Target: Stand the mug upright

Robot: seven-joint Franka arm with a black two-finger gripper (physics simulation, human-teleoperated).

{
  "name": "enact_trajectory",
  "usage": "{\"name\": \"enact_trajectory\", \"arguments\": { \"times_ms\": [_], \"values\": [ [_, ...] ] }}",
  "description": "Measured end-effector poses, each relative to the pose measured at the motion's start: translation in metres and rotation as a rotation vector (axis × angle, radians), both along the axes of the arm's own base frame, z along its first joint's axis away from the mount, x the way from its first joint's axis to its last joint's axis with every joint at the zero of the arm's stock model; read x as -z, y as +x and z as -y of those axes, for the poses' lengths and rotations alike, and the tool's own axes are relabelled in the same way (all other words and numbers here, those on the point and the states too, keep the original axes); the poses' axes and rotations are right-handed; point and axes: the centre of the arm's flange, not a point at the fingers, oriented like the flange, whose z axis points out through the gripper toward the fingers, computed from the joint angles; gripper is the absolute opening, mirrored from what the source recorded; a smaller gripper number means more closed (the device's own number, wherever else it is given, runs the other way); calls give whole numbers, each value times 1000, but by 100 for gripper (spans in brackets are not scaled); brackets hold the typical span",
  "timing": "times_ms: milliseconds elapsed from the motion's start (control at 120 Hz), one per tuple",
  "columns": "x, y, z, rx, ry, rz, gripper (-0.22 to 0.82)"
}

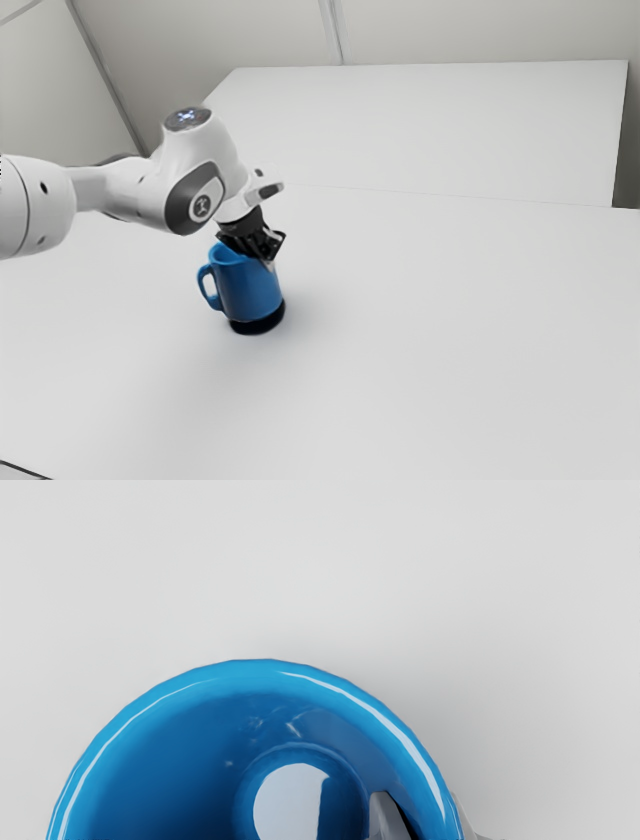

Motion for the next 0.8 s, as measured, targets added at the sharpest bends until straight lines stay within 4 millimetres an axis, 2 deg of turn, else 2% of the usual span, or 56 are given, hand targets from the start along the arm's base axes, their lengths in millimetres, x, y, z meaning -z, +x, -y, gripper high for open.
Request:
{"name": "enact_trajectory", "arguments": {
  "times_ms": [142, 300, 450, 633, 800],
  "values": [
    [7, -1, 10, -27, -10, 5, -12],
    [1, 2, 9, -62, -27, 26, 23],
    [-16, 3, 4, -80, -30, 59, 42],
    [-58, 14, 0, -85, -34, 108, 53],
    [-123, 28, -6, -80, 14, 94, 57]
  ]
}}
